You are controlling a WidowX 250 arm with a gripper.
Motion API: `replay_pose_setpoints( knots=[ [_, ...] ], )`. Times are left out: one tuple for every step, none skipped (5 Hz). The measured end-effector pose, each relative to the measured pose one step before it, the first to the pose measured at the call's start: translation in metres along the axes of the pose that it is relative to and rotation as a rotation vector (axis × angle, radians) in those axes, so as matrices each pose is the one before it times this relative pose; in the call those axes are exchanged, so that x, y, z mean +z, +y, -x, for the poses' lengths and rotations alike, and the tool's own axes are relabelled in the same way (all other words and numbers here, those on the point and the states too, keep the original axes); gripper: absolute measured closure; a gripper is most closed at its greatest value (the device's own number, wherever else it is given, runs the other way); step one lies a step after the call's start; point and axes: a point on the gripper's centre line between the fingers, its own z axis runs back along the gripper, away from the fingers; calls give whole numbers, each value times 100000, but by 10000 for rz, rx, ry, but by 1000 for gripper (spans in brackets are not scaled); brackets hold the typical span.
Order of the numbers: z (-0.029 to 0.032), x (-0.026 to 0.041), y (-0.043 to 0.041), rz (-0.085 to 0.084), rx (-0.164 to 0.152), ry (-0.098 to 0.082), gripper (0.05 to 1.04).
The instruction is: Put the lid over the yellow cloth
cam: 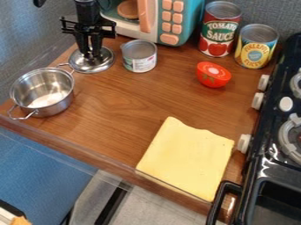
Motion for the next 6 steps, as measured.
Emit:
replay_pose_setpoints(
  knots=[
    [259, 324, 76, 384, -82, 173, 797],
    [580, 3831, -453, 399, -105, -530, 797],
    [2334, 5074, -3028, 358, -496, -1010, 797],
    [3651, 2418, -4669, 473, -1340, -437, 797],
    [4030, 956, -3404, 188, -923, -129, 797],
    [3235, -402, -5089, 443, -977, 149, 797]
  ],
)
